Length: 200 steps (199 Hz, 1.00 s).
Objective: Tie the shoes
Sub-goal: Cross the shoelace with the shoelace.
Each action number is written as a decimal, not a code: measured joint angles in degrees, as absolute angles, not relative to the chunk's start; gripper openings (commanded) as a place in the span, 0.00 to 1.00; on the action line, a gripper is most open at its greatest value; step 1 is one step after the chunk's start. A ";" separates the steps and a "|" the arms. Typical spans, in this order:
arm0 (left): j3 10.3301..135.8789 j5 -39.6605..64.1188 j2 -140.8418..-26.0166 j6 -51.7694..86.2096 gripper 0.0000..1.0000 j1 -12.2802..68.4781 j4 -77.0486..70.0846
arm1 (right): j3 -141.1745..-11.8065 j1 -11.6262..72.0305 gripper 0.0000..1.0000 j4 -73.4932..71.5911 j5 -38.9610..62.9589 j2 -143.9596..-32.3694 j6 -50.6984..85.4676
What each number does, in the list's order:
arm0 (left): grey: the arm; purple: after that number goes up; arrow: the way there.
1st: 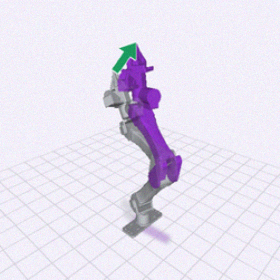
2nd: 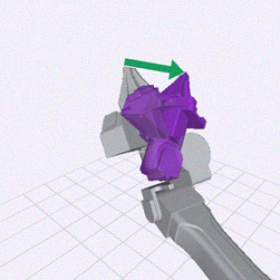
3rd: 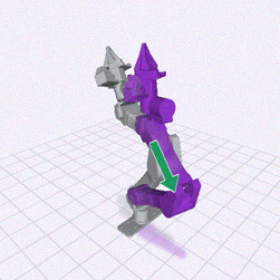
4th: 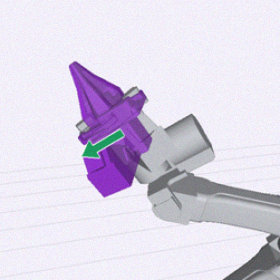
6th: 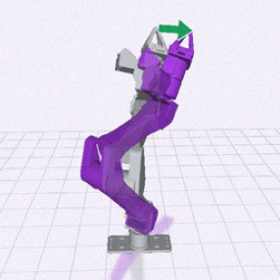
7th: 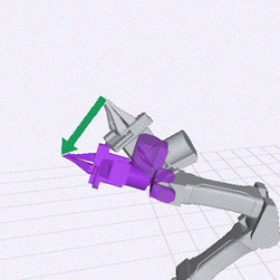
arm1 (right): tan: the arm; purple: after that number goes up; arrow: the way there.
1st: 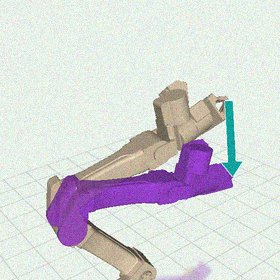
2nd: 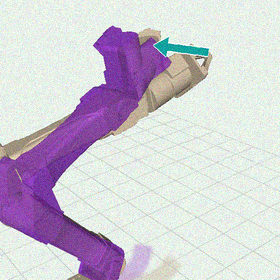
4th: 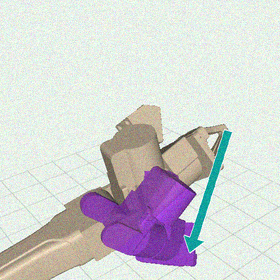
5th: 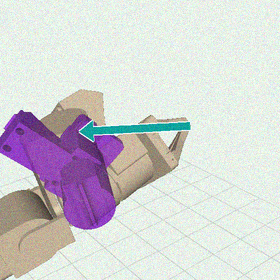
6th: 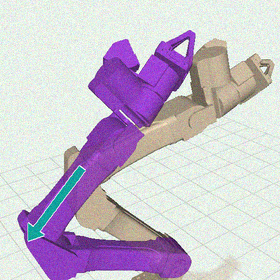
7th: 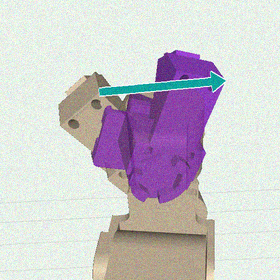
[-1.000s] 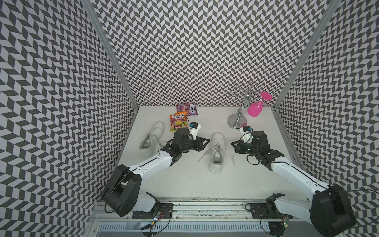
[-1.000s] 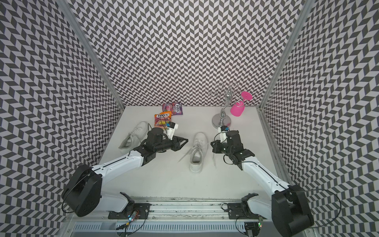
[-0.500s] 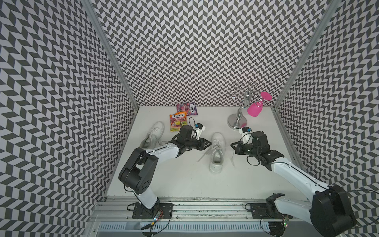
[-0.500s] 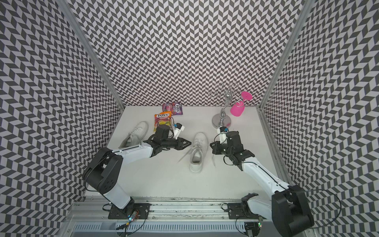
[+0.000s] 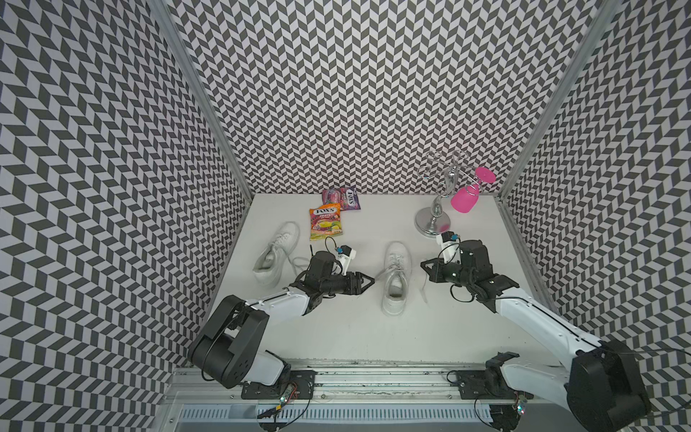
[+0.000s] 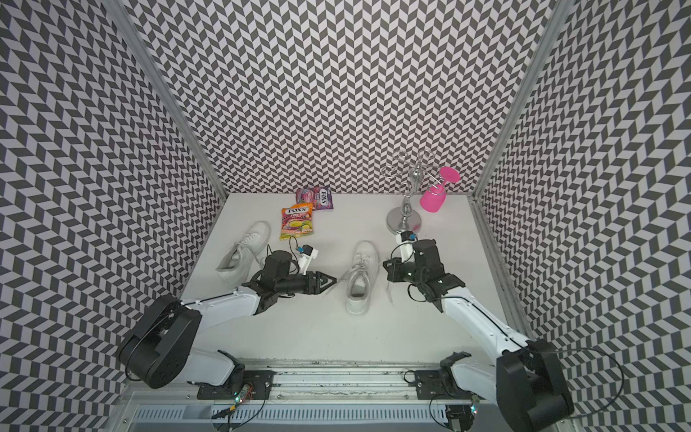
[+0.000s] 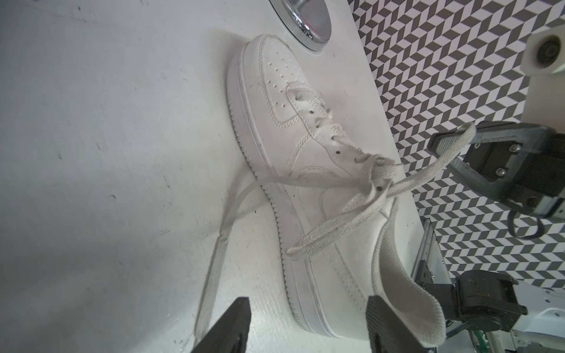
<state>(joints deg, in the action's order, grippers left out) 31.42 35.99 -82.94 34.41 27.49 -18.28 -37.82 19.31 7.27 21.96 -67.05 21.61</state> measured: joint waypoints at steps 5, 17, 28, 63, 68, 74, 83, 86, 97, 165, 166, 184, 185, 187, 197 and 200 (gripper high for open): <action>31.29 36.18 -83.22 35.90 0.66 27.31 -19.07 | -37.76 19.31 0.00 7.25 21.96 -67.05 21.61; 31.27 36.32 -84.05 39.40 0.68 26.96 -20.88 | -37.69 19.31 0.00 7.25 21.93 -67.05 21.61; 31.27 36.40 -84.95 42.85 0.68 26.92 -22.74 | -37.65 19.31 0.00 7.27 21.96 -67.02 21.61; 31.27 37.78 -89.80 52.34 0.67 26.68 -28.64 | -37.65 19.31 0.00 7.25 21.93 -67.02 21.61; 31.24 38.11 -90.65 53.54 0.67 26.70 -29.56 | -37.65 19.31 0.00 7.25 21.96 -67.02 21.61; 31.16 38.44 -91.50 54.59 0.66 26.70 -30.50 | -37.65 19.31 0.00 7.25 21.96 -67.02 21.61; 30.96 38.89 -92.53 55.96 0.64 26.70 -31.88 | -37.65 19.31 0.00 7.25 21.96 -67.02 21.61; 30.87 39.07 -92.88 56.60 0.64 26.70 -32.36 | -37.65 19.31 0.00 7.25 21.96 -67.02 21.61; 30.63 39.77 -93.93 57.98 0.63 26.70 -34.24 | -37.65 19.31 0.00 7.25 21.96 -67.02 21.61; 29.71 43.20 -100.33 66.94 0.60 27.20 -46.13 | -37.65 19.31 0.00 7.22 21.98 -67.02 21.63; 29.69 43.22 -100.47 67.20 0.60 27.27 -46.33 | -37.65 19.31 0.00 7.22 21.98 -67.02 21.63; 29.69 43.29 -101.41 68.51 0.56 27.66 -47.70 | -37.63 19.31 0.00 7.22 22.00 -67.02 21.63; 29.69 43.31 -101.45 68.66 0.56 27.68 -47.81 | -37.63 19.31 0.00 7.22 22.00 -67.02 21.63; 29.69 43.29 -101.51 68.90 0.56 27.68 -47.90 | -37.60 19.31 0.00 7.22 22.00 -67.02 21.63; 29.69 43.35 -101.75 69.21 0.53 27.79 -48.40 | -37.56 19.31 0.00 7.22 22.02 -67.02 21.63; 29.69 43.35 -101.80 69.49 0.53 27.86 -48.51 | -37.54 19.31 0.00 7.22 22.02 -67.02 21.63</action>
